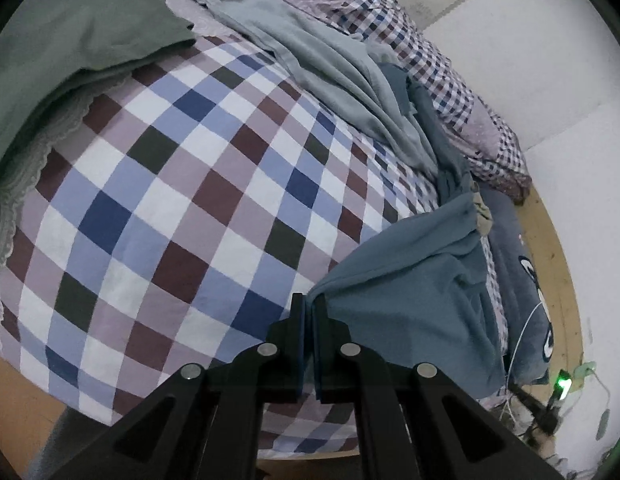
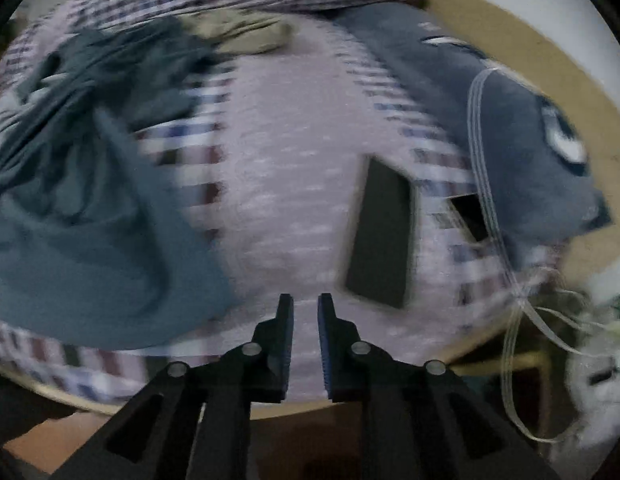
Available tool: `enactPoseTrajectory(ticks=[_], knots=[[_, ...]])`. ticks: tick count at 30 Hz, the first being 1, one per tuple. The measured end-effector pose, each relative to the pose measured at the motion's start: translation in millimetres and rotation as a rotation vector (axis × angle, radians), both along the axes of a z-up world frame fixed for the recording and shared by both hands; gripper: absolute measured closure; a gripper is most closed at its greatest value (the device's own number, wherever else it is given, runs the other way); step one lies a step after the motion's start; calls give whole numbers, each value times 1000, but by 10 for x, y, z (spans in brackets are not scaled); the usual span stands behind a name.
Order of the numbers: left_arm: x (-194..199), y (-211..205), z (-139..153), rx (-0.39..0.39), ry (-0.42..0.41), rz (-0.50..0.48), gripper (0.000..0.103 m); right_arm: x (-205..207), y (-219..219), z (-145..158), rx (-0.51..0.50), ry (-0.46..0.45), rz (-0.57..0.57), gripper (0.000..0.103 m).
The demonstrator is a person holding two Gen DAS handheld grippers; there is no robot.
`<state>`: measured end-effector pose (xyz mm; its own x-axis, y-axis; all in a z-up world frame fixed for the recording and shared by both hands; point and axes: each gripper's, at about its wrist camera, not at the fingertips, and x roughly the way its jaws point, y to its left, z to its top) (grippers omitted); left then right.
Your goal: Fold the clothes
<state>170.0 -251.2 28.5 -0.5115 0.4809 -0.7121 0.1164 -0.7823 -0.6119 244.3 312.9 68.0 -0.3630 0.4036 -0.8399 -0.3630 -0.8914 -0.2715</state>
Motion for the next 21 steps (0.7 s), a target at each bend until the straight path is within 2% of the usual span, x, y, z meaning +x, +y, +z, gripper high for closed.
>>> enactPoseTrajectory(ticks=[2, 4, 5, 7, 8, 9, 11, 12, 14, 17, 21], knots=[[37, -43, 21, -5, 3, 11, 100, 9, 37, 193, -8, 71, -28, 80], [53, -87, 40, -26, -3, 47, 100, -3, 51, 399, -25, 151, -48, 64], [52, -112, 39, -32, -7, 70, 100, -32, 30, 497, -34, 198, -49, 60], [49, -194, 27, -4, -12, 107, 100, -163, -77, 658, -60, 302, -31, 46], [45, -232, 22, 12, -15, 123, 97, -264, -145, 700, -87, 352, -19, 44], [43, -252, 25, 23, -12, 137, 93, -366, -213, 742, -114, 401, -6, 41], [40, -247, 50, 47, 12, 147, 71, -570, -349, 826, -168, 499, 19, 36], [37, -210, 85, 44, 36, 141, 67, -683, -414, 842, -193, 537, 34, 34], [28, -116, 177, 12, 88, 120, 50, -949, -502, 787, -235, 575, 63, 33], [-11, 105, 327, -54, 166, 63, 40, -1336, -516, 622, -296, 589, 68, 33], [-71, 457, 522, -127, 277, -19, 25, -1654, -299, 263, -397, 622, -26, 33]])
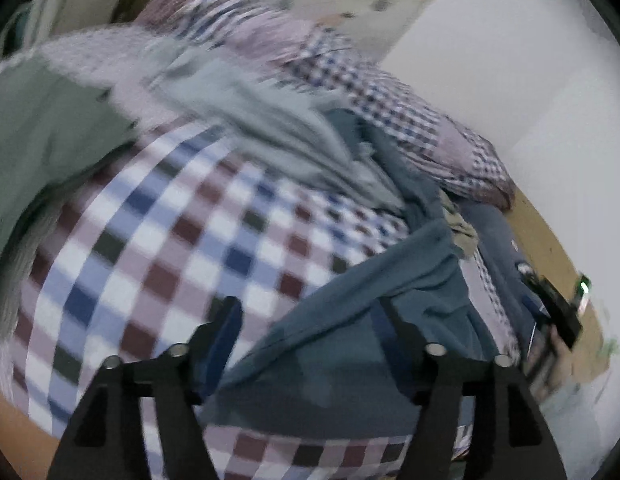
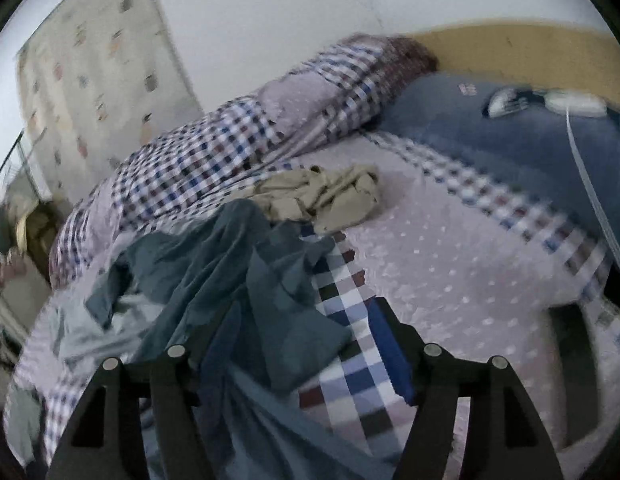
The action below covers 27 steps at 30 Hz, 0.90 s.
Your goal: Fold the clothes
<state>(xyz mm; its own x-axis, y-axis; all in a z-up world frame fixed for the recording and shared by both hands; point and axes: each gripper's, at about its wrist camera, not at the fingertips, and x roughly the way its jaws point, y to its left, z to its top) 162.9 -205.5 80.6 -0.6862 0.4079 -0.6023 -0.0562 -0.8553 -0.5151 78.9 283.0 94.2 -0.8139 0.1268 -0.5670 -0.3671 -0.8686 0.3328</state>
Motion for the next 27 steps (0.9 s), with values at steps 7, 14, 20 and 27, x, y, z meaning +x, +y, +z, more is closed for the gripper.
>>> enactPoseTrajectory(ticks=[7, 14, 20, 27], knots=[[-225, 796, 303, -106, 114, -196, 18, -324, 476, -459, -161, -81, -29, 33], [-732, 2063, 452, -74, 112, -403, 18, -226, 841, -465, -209, -55, -52, 33], [-1161, 3194, 483, -255, 156, -523, 18, -268, 940, -375, -213, -27, -2, 33], [-1820, 3958, -12, -474, 96, -543, 18, -234, 1059, -366, -208, -5, 60, 32]])
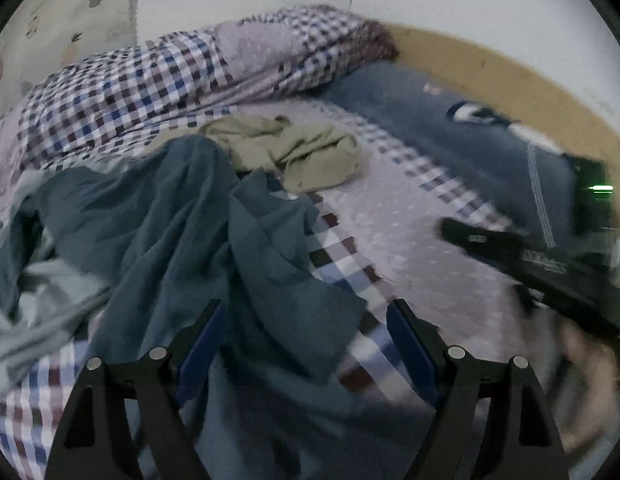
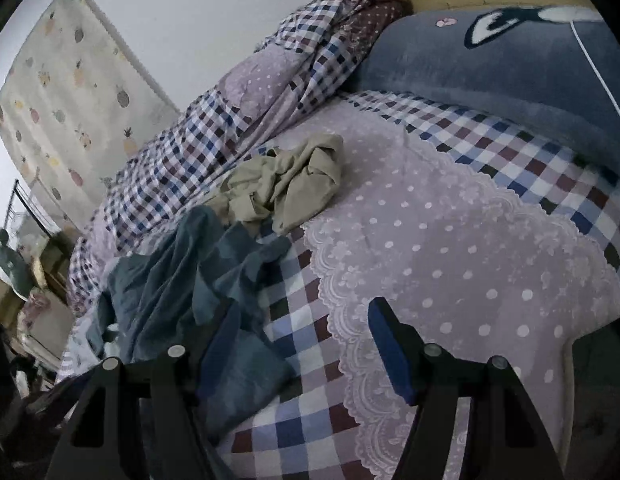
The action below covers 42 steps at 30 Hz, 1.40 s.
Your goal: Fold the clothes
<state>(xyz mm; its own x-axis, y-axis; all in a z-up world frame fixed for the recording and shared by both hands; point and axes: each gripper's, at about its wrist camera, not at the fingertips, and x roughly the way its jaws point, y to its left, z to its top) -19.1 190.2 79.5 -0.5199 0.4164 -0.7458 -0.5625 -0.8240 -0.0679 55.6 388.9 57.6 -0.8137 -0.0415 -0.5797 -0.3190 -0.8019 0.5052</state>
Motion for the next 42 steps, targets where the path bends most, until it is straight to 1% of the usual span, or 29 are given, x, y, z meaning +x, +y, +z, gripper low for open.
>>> enactPoseTrajectory(ticks=[2, 4, 7, 9, 10, 12, 13, 14, 15, 16, 18, 21, 22, 25, 27, 29, 31, 34, 37, 42], knots=[[-139, 163, -120, -63, 16, 26, 18, 24, 25, 7, -27, 17, 4, 32], [-291, 303, -250, -117, 19, 34, 18, 20, 8, 34, -32, 29, 17, 32], [-514, 378, -439, -175, -22, 63, 18, 5, -21, 47, -33, 32, 34, 33], [-655, 385, -549, -198, -57, 82, 21, 8, -5, 33, -48, 31, 31, 33], [-710, 389, -587, -205, -65, 90, 24, 14, 9, 25, -57, 31, 26, 33], [-781, 396, -629, -224, -69, 101, 39, 30, 44, 9, -77, 33, 13, 33], [-814, 396, -642, -228, -76, 103, 64, 38, 63, 3, -85, 33, 8, 33], [-846, 393, -646, -226, -87, 105, 96, 47, 80, -2, -92, 32, 1, 33], [-868, 375, -631, -210, -101, 110, 99, 57, 94, -6, -96, 31, -5, 33], [-883, 332, -579, -173, -112, 115, 99, 64, 102, -8, -97, 29, -10, 33], [-886, 235, -406, -87, -109, 114, 99, 61, 101, -8, -97, 27, -11, 33], [-862, 164, -118, -29, -53, 92, 100, 48, 86, -9, -96, 23, -10, 33], [-874, 118, -4, -1, -47, 92, 100, 40, 75, -10, -94, 22, -9, 33], [-969, -112, 424, 111, -31, 115, 100, 14, 37, -11, -89, 19, -2, 33], [-1065, -317, 756, 169, 4, 140, 100, -1, 12, -13, -84, 18, 3, 33], [-1172, -572, 1101, 210, 58, 173, 100, -15, -11, -15, -81, 17, 9, 33], [-1317, -872, 1414, 224, 118, 224, 100, -34, -38, -17, -75, 13, 16, 33], [-1553, -1413, 1849, 222, 195, 322, 100, -61, -77, -20, -69, 9, 25, 33], [-1817, -2148, 2237, 228, 281, 474, 100, -90, -120, -26, -66, 6, 37, 33], [-1988, -3394, 2917, 147, 455, 751, 100, -141, -241, -24, -29, -7, 70, 33]])
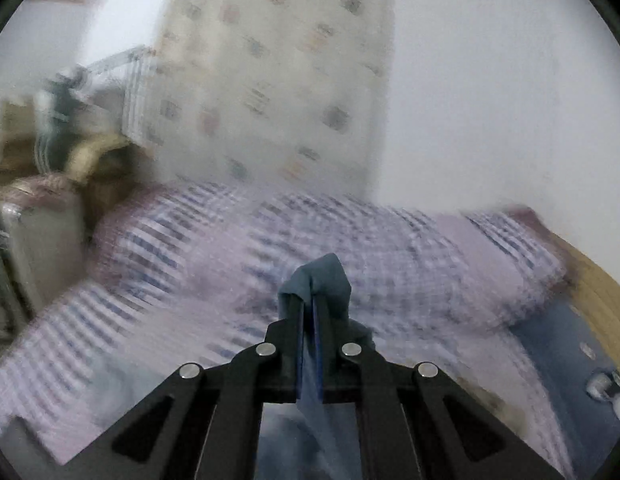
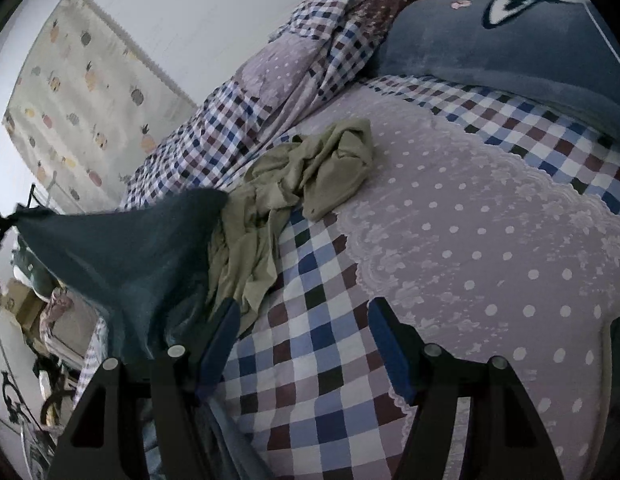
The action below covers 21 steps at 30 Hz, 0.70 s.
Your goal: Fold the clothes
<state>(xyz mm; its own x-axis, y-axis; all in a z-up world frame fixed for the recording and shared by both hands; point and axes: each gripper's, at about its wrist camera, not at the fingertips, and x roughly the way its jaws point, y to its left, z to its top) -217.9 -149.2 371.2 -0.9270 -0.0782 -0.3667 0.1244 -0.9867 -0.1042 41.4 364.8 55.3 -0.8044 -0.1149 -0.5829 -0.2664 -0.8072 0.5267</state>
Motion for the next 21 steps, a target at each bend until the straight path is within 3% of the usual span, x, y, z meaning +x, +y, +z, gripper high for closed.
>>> enactPoseTrajectory(ticks=[3, 5, 7, 9, 10, 11, 12, 13, 14, 17, 21], knots=[[-17, -793, 264, -43, 57, 201, 100, -39, -71, 3, 25, -6, 23, 33], [17, -1305, 236, -32, 41, 318, 100, -68, -115, 0, 37, -10, 34, 33], [21, -1853, 30, 0, -13, 429, 98, -102, -170, -8, 51, -18, 49, 33], [19, -2369, -386, 79, -119, 478, 98, -141, -241, -24, 69, -30, 67, 33], [32, -2548, -605, 101, -161, 501, 93, -158, -270, -31, 77, -36, 74, 33], [46, -2701, -826, 123, -202, 517, 76, -174, -296, -39, 83, -42, 79, 33], [63, -2828, -1026, 153, -237, 521, 61, -189, -320, -48, 90, -47, 84, 33], [80, -2928, -1206, 187, -266, 517, 35, -204, -343, -57, 96, -53, 90, 33], [116, -2981, -1409, 223, -290, 491, 22, -218, -362, -66, 100, -58, 93, 33], [215, -2972, -1871, 272, -346, 355, 20, -251, -408, -93, 105, -69, 99, 33], [544, -2629, -2301, 238, -405, 161, 20, -293, -493, -101, 108, -72, 114, 33]])
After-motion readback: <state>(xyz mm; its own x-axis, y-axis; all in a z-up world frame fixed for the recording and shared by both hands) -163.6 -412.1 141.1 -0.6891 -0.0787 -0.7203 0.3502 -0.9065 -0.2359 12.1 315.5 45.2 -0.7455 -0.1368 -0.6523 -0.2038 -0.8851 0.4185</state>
